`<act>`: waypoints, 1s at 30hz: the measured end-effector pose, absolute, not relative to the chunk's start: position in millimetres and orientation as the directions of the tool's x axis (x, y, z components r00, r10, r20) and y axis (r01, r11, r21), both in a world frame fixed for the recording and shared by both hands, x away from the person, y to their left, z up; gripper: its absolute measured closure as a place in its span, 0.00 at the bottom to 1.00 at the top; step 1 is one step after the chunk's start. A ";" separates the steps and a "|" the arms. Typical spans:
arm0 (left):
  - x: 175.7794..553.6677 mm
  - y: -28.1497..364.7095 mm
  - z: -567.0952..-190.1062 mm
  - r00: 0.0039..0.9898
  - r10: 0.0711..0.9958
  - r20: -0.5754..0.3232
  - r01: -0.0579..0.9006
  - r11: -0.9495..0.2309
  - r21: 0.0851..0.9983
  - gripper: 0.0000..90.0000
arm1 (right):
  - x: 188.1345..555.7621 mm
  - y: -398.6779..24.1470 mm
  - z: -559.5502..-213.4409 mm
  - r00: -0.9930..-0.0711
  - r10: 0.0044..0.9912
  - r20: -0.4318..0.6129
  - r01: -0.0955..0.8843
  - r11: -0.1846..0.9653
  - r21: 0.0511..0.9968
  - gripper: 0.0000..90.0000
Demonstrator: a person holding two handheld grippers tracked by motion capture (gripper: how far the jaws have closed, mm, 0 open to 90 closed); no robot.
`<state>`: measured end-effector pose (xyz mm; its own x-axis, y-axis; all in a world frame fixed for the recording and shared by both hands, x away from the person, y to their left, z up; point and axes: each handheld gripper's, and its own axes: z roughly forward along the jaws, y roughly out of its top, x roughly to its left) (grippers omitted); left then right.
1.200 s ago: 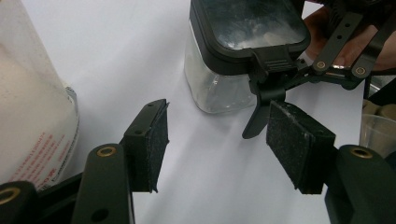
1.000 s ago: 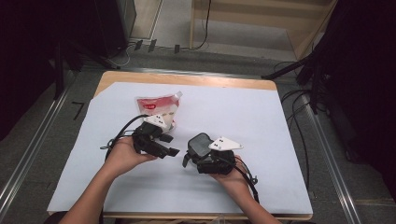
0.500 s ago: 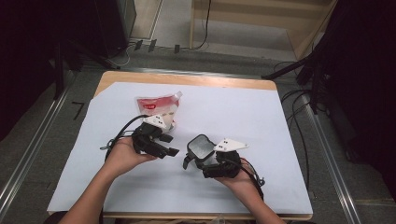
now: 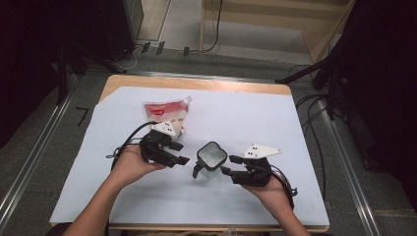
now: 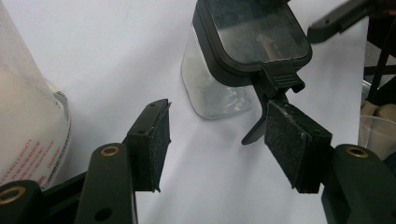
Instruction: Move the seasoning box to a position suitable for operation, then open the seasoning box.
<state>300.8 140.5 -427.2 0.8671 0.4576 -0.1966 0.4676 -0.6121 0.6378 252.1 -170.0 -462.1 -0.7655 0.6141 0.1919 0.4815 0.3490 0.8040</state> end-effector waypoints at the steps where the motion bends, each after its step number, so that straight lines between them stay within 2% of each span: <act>1: 300.9 140.7 -427.4 0.868 0.456 -0.196 0.467 -0.614 0.637 0.47 | 254.1 -173.4 -459.8 -0.762 0.614 0.204 0.489 0.339 0.804 0.62; 4: 301.1 140.6 -429.1 0.863 0.462 -0.205 0.477 -0.608 0.635 0.47 | 259.4 -180.1 -457.0 -0.726 0.648 0.229 0.538 0.328 0.777 0.76; 6: 301.8 140.7 -431.1 0.862 0.460 -0.214 0.481 -0.606 0.633 0.51 | 261.3 -182.1 -456.8 -0.719 0.656 0.228 0.548 0.334 0.767 0.85; 7: 301.1 140.4 -431.6 0.858 0.467 -0.215 0.487 -0.603 0.632 0.55 | 261.7 -182.0 -456.6 -0.718 0.659 0.224 0.551 0.343 0.760 0.90; 9: 300.1 139.8 -432.4 0.852 0.480 -0.211 0.493 -0.598 0.631 0.71 | 261.9 -181.2 -456.1 -0.723 0.656 0.217 0.552 0.360 0.752 0.98; 11: 299.9 138.1 -433.9 0.852 0.473 -0.225 0.499 -0.602 0.623 0.88 | 261.9 -179.8 -455.1 -0.732 0.644 0.221 0.550 0.368 0.750 1.00; 14: 298.8 133.9 -436.8 0.855 0.454 -0.251 0.503 -0.607 0.615 0.99 | 262.0 -177.5 -453.5 -0.745 0.630 0.220 0.542 0.379 0.750 1.00; 20: 295.5 124.8 -441.1 0.866 0.429 -0.256 0.490 -0.627 0.606 1.00 | 260.0 -175.1 -452.0 -0.747 0.618 0.246 0.551 0.369 0.749 1.00; 30: 293.1 112.0 -448.7 0.873 0.413 -0.260 0.482 -0.643 0.596 1.00 | 259.8 -164.9 -456.9 -0.762 0.607 0.228 0.543 0.404 0.736 1.00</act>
<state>293.1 112.0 -448.7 0.8728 0.4130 -0.2599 0.4816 -0.6429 0.5957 259.8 -164.9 -456.9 -0.7615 0.6065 0.2285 0.5426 0.4039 0.7365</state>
